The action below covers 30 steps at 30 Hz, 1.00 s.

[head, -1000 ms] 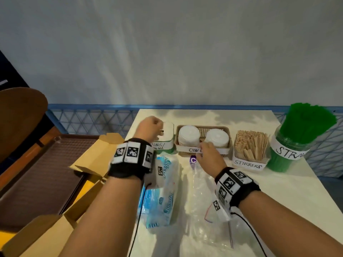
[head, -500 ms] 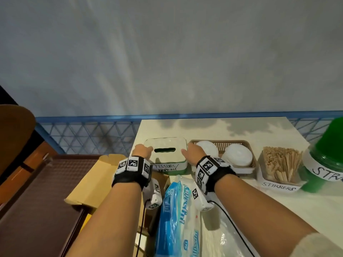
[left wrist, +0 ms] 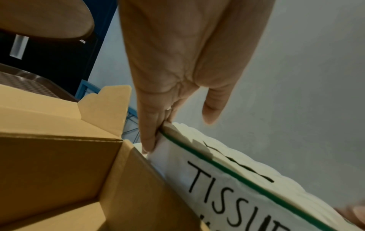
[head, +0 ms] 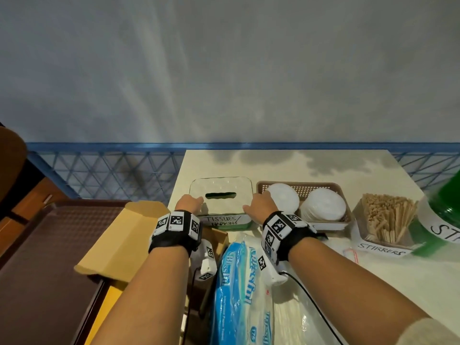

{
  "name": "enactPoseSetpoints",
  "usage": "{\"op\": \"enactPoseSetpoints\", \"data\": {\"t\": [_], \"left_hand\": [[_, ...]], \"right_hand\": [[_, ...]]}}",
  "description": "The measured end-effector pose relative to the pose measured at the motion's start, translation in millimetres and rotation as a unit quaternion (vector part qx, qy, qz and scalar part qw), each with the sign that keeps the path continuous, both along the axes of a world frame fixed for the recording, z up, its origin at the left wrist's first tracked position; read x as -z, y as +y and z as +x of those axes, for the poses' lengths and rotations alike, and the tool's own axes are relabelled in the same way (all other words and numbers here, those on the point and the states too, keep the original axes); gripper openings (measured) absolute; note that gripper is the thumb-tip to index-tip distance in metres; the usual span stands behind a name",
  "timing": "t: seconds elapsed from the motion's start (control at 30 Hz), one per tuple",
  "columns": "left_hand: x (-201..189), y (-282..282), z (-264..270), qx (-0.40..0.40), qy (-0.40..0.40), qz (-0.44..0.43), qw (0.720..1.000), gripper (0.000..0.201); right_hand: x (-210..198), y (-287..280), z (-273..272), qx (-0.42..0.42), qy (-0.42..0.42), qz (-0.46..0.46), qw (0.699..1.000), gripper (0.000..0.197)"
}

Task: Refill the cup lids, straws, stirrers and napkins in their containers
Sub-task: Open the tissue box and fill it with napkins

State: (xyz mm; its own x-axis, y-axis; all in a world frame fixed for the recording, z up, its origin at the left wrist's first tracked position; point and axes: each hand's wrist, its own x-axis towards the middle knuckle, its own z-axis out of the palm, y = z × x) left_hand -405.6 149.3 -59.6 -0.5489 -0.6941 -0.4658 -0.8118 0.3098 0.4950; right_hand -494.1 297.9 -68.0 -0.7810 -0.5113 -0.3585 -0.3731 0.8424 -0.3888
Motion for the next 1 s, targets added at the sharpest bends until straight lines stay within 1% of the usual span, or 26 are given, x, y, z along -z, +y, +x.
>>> {"op": "enactPoseSetpoints", "data": {"t": [0.03,0.1,0.23,0.33,0.37,0.43,0.5,0.57,0.63,0.7,0.83,0.93,1.0], "left_hand": [[0,0,0,-0.011,0.008,0.008,1.0,0.038],[-2,-1,1,-0.031,0.029,-0.004,0.999,0.037],[-21,-7,5,-0.054,0.082,-0.025,0.995,0.039],[-50,-2,11,-0.078,0.185,-0.048,0.978,0.037],[-61,4,15,-0.087,0.227,-0.057,0.968,0.035],[-83,27,25,-0.095,0.318,-0.054,0.942,0.024],[-103,59,38,-0.076,0.36,-0.037,0.929,0.023],[-113,95,53,-0.043,0.372,-0.011,0.927,0.025],[-115,134,66,-0.004,0.377,0.008,0.926,0.027],[-109,173,75,0.021,0.384,0.028,0.923,0.028],[-74,241,82,0.068,0.349,0.055,0.933,0.032],[-37,271,85,0.085,0.311,0.081,0.943,0.046],[-17,283,90,0.106,0.299,0.111,0.942,0.065]], "right_hand": [[0,0,0,0.001,0.0,-0.004,1.0,0.042],[0,0,0,0.01,-0.005,-0.035,0.999,0.043],[-7,2,5,0.033,-0.009,-0.15,0.988,0.043],[-26,11,19,0.054,-0.012,-0.277,0.959,0.036],[-32,17,25,0.066,-0.008,-0.314,0.947,0.035],[-47,35,36,0.101,0.012,-0.377,0.921,0.035],[-61,64,48,0.132,0.036,-0.427,0.894,0.034],[-72,101,57,0.154,0.046,-0.46,0.873,0.032],[-80,146,66,0.162,0.074,-0.46,0.87,0.03],[-81,191,74,0.162,0.109,-0.44,0.877,0.028],[-62,266,90,0.181,0.119,-0.383,0.898,0.028],[-34,297,97,0.187,0.1,-0.351,0.912,0.023],[-13,309,97,0.186,0.098,-0.323,0.923,0.022]]}}
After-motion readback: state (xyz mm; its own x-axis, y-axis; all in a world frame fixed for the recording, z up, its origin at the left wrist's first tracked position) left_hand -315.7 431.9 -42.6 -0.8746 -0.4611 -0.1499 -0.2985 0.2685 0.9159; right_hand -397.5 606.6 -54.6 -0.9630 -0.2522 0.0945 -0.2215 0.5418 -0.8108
